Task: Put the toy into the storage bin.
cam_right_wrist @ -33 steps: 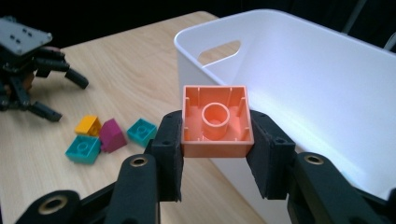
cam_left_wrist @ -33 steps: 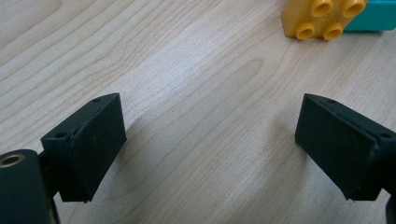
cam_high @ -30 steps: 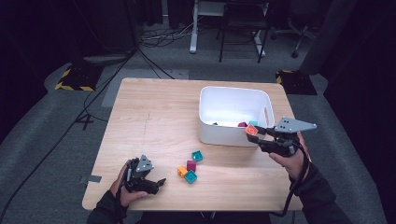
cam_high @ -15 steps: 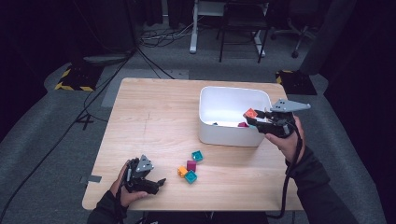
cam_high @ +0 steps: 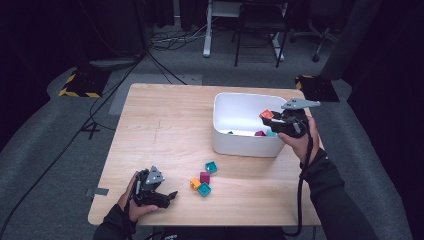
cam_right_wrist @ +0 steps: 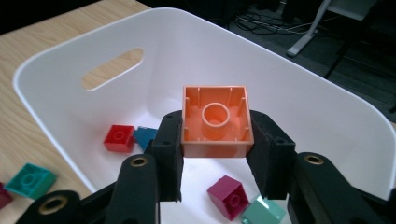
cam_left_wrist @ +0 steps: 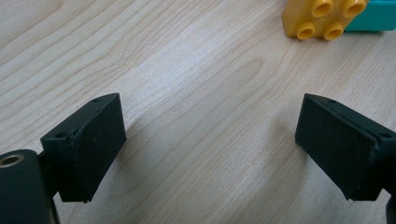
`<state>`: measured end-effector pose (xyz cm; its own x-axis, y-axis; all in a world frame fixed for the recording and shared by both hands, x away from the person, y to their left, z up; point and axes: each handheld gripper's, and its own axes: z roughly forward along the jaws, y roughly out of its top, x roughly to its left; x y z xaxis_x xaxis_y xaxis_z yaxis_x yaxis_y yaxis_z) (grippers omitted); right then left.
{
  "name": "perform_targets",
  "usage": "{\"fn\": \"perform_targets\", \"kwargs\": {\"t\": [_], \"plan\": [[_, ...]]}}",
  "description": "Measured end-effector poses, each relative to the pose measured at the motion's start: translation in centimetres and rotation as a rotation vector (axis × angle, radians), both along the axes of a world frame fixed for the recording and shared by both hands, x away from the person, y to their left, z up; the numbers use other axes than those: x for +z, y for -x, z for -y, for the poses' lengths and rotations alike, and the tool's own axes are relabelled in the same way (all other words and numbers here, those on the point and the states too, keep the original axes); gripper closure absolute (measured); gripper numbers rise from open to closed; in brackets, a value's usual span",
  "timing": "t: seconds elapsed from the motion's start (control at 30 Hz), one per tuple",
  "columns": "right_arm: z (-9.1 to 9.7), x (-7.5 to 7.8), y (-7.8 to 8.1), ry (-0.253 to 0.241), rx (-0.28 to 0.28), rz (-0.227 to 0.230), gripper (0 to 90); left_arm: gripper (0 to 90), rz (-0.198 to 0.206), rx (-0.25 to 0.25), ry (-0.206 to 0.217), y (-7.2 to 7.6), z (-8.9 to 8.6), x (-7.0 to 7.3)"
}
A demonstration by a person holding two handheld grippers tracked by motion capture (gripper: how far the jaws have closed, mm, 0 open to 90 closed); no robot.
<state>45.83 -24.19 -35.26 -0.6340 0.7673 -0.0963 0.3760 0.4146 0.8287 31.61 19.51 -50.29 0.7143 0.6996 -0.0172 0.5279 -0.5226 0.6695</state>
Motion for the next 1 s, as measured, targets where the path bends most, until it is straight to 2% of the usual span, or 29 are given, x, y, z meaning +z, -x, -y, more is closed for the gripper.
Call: {"fn": "perform_targets", "kwargs": {"t": [0.1,0.27,0.37,0.57,0.63,0.7,0.87,1.0], "plan": [[0.2,-0.4,-0.4,-0.003,-0.005,-0.02,59.6,8.8,-0.001,-0.001,0.001,0.0,0.0,0.0],[0.1,-0.7,-0.7,0.007,-0.03,-0.027,59.3,8.8,-0.001,-0.002,-0.001,0.0,0.0,0.0],[0.3,-0.9,-0.9,-0.009,-0.05,-0.039,49.7,8.8,-0.001,0.0,0.001,0.0,0.0,0.0],[0.8,-0.7,-0.5,-0.039,-0.035,-0.033,49.3,8.8,-0.001,0.0,-0.002,0.0,0.0,0.0],[0.8,-0.5,-0.1,-0.052,-0.032,-0.028,49.2,8.8,0.0,0.0,-0.001,0.0,0.0,0.0],[0.9,-0.2,0.5,-0.063,-0.002,-0.011,48.9,8.8,0.0,0.0,-0.001,0.0,0.0,0.0],[0.9,1.1,2.9,-0.084,0.061,0.032,47.9,8.8,-0.001,0.0,-0.002,0.0,0.0,0.0],[0.5,1.3,5.0,-0.088,0.115,0.061,46.6,8.8,0.001,0.001,-0.001,0.0,0.0,0.0]]}}
